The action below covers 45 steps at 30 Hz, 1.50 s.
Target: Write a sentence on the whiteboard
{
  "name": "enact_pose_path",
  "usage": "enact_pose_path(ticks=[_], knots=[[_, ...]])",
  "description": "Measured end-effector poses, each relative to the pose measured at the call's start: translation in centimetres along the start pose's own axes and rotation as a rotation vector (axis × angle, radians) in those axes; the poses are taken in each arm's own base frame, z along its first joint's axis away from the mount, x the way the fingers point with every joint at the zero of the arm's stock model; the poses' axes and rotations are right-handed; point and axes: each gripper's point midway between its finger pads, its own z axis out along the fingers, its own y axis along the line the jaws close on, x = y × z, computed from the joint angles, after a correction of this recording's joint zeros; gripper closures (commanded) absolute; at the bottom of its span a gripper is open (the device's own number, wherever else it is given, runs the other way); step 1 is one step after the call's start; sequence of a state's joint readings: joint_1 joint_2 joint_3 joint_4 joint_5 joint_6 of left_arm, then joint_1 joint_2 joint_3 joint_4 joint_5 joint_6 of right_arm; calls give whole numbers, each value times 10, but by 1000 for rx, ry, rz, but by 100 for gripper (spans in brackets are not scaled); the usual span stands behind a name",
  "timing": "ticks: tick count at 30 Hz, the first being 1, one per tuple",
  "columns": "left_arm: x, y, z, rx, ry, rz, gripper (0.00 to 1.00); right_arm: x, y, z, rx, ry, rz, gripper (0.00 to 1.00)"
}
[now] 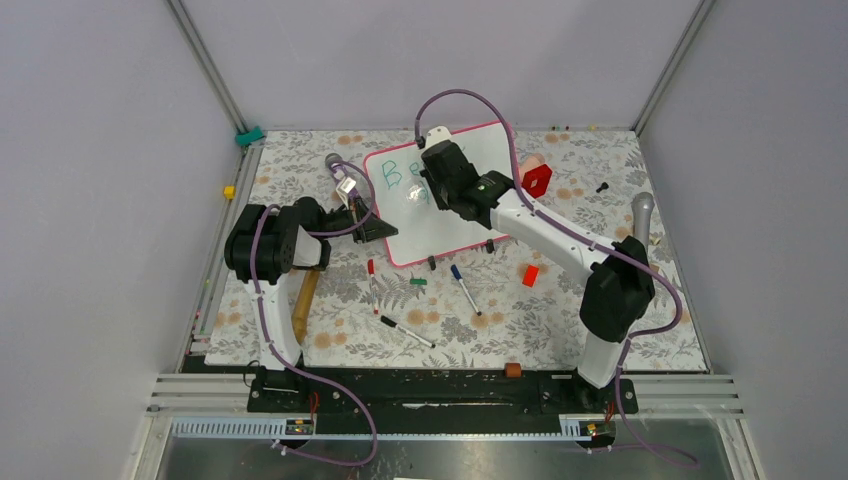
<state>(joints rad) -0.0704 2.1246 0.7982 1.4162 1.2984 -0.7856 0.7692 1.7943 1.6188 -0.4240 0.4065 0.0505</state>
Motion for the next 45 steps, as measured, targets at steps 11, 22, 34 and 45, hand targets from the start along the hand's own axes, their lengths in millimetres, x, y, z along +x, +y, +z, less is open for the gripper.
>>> enact_pose_path(ticks=[11,22,34,45], knots=[[0,0,0,0,0,-2,100,3,2,5,2,18,-8,100],[0,0,0,-1,0,-2,100,3,3,6,-7,18,-7,100],[0,0,0,0,0,-1,100,6,11,4,-62,38,-10,100],[0,0,0,0,0,-1,100,17,8,3,-58,88,-26,100]])
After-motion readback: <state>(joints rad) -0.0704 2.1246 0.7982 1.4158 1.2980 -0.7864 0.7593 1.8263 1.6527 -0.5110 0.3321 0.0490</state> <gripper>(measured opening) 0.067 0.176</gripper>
